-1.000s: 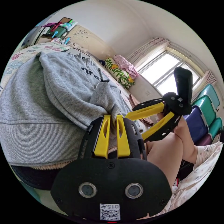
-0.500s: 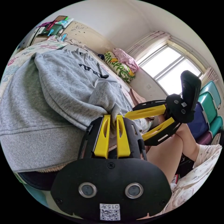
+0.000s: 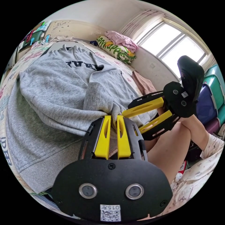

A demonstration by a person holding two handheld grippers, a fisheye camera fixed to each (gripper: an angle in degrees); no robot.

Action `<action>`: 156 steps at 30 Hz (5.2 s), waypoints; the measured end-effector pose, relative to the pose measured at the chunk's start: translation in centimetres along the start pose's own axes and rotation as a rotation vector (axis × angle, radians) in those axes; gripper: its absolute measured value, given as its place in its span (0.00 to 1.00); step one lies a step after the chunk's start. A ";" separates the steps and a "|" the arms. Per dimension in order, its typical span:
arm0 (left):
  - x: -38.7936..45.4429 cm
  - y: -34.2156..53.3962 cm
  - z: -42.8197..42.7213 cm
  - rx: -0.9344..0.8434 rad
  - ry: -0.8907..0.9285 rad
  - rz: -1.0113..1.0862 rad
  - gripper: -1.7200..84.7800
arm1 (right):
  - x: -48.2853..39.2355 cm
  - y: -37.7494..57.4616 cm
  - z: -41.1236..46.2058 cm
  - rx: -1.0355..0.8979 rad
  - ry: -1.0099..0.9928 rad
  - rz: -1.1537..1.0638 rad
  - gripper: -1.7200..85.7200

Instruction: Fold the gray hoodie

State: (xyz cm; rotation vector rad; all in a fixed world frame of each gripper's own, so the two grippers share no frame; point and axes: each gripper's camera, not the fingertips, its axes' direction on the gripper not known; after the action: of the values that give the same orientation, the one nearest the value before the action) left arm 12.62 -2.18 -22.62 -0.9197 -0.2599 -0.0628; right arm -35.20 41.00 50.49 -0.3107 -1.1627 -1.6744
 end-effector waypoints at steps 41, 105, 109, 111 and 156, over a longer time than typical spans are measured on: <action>-6.3 4.2 1.7 0.156 0.041 -0.088 0.08 | 12.6 12.9 -25.3 0.569 -0.645 0.465 0.14; -0.2 33.8 23.1 0.141 -0.330 0.176 0.13 | -10.6 1.4 -32.9 0.399 -0.553 0.565 0.10; 1.5 33.9 23.3 0.152 -0.302 0.149 0.11 | -12.0 0.6 -33.4 0.400 -0.556 0.563 0.10; 2.2 33.5 23.0 0.153 -0.256 0.111 0.08 | -12.8 0.1 -33.8 0.400 -0.559 0.562 0.10; 11.1 7.5 -16.9 0.520 -0.642 -0.515 0.16 | -18.9 15.1 -47.1 0.567 -0.264 0.946 0.11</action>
State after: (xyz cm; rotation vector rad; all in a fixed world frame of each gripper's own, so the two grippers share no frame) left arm 27.86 -10.35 -35.46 -0.3115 -1.0561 -0.1654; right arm 0.68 14.09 22.38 -0.6071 -1.3294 -0.4668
